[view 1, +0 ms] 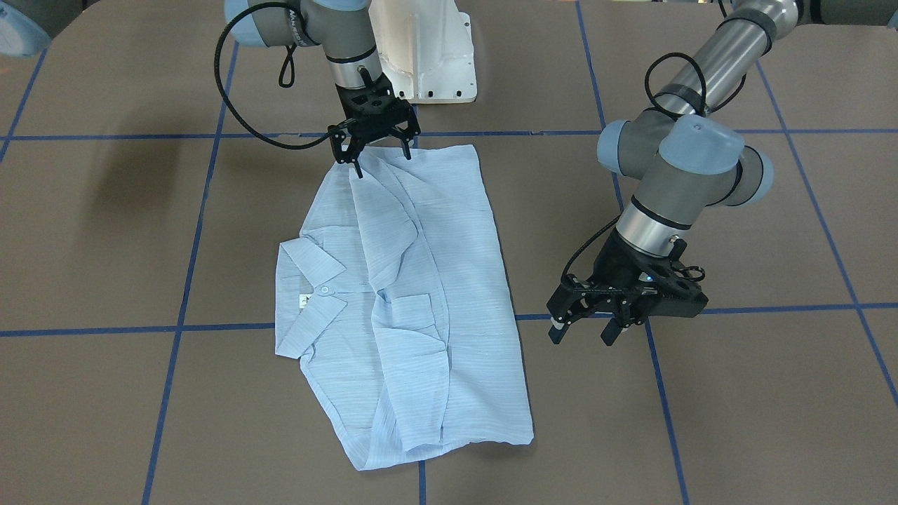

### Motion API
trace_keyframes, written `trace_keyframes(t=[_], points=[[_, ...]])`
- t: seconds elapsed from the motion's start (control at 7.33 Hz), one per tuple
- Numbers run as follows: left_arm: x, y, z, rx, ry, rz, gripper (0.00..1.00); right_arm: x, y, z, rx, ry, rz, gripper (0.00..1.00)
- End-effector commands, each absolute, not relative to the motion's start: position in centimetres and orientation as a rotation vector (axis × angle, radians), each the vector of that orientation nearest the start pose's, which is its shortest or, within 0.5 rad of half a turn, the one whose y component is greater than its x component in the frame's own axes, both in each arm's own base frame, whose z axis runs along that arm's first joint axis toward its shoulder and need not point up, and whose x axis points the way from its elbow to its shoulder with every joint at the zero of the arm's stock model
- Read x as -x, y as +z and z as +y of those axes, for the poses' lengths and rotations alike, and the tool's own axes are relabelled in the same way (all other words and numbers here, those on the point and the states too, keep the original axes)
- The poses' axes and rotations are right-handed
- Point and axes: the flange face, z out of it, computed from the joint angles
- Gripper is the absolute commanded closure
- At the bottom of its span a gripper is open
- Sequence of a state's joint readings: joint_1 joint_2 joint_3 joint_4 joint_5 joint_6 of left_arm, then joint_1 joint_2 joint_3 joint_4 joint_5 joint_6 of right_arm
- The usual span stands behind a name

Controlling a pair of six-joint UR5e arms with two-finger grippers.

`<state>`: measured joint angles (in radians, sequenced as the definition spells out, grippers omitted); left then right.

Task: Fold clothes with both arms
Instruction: 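Release and raise the left gripper while the right gripper moves to the shirt center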

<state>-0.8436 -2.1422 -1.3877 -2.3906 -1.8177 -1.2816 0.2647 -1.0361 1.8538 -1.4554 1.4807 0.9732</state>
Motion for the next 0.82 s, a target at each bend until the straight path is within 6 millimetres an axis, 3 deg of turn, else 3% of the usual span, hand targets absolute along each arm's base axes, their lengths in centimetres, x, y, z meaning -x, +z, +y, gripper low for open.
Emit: trace_keyframes(t=[0.0,0.27,0.68], points=[[-39.8,31.3,-60.7,-0.456,-0.34,1.138,0.01,57.7,23.6,-30.2,-0.487,-0.322,-0.752,0.0],[-40.0,31.3,-60.6,-0.452,-0.339,1.138,0.01,58.9,24.6,-28.6,-0.464,-0.353,-0.728,0.0],[-40.2,31.2,-60.5,-0.451,-0.338,1.139,0.01,59.8,25.9,-28.5,-0.45,-0.364,-0.701,0.0]])
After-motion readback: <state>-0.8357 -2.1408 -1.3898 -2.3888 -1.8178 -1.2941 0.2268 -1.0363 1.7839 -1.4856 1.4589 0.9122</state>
